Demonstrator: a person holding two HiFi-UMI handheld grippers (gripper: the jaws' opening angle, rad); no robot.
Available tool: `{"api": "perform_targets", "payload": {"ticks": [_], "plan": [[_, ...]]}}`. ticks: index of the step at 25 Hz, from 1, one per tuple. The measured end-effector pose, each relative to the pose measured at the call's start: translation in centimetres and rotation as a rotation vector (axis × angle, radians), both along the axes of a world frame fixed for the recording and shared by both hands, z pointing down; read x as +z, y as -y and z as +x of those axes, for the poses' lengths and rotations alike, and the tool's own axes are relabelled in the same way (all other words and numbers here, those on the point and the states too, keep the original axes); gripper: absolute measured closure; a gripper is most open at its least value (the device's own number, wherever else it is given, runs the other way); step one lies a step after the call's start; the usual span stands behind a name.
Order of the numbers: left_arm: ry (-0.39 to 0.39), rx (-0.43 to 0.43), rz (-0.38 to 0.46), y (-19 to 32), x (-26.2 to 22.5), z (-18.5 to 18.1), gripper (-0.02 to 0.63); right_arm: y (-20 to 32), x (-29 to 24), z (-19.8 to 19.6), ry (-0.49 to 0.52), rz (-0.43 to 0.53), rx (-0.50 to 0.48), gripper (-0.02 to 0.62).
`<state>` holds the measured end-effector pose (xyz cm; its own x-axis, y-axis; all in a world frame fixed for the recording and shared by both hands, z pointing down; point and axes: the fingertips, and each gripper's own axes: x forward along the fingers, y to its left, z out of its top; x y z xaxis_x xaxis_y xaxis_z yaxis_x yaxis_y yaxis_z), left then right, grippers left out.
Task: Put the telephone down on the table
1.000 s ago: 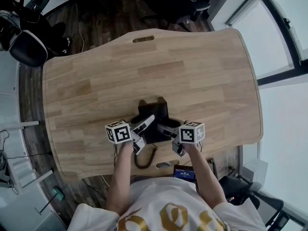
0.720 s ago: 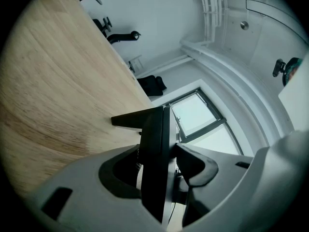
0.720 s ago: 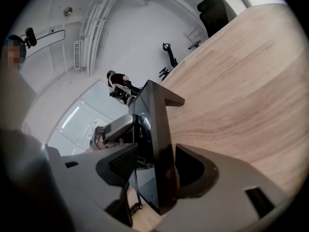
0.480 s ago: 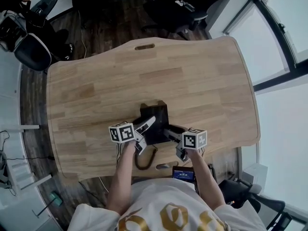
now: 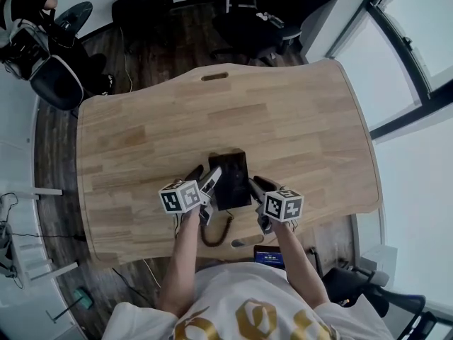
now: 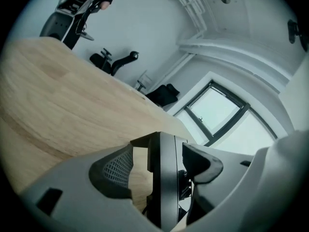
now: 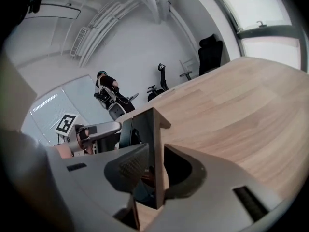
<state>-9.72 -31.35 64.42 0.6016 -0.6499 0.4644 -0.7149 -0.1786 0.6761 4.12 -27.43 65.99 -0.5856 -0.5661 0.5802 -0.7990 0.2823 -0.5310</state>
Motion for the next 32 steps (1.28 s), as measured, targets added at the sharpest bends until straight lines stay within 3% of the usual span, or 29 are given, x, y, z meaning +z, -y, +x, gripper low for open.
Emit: {"api": "perform_targets", "payload": {"ticks": [4, 7, 11, 15, 20, 32], "plan": [[0.033, -0.014, 0.077, -0.6, -2.5, -0.9, 0.313, 0.4, -2.6, 0.1, -0.010, 0.084, 0.031, 0.550], [0.087, -0.003, 0.180, -1.5, -4.7, -1.1, 0.352, -0.1, -4.3, -0.3, -0.018, 0.130, 0.018, 0.569], [0.185, 0.017, 0.266, -2.7, -6.8, -1.0, 0.519, -1.2, -5.9, -0.9, -0.041, 0.182, -0.019, 0.577], [0.286, 0.047, 0.344, -4.1, -8.8, -1.1, 0.581, -2.2, -7.6, -1.9, -0.037, 0.232, -0.025, 0.581], [0.384, 0.062, 0.429, -6.4, -11.3, -1.2, 0.597, -4.0, -10.3, -2.4, -0.071, 0.326, -0.015, 0.581], [0.372, 0.053, 0.525, -12.0, -15.8, -0.3, 0.597, -9.5, -15.2, -1.4, -0.128, 0.437, 0.014, 0.583]]}}
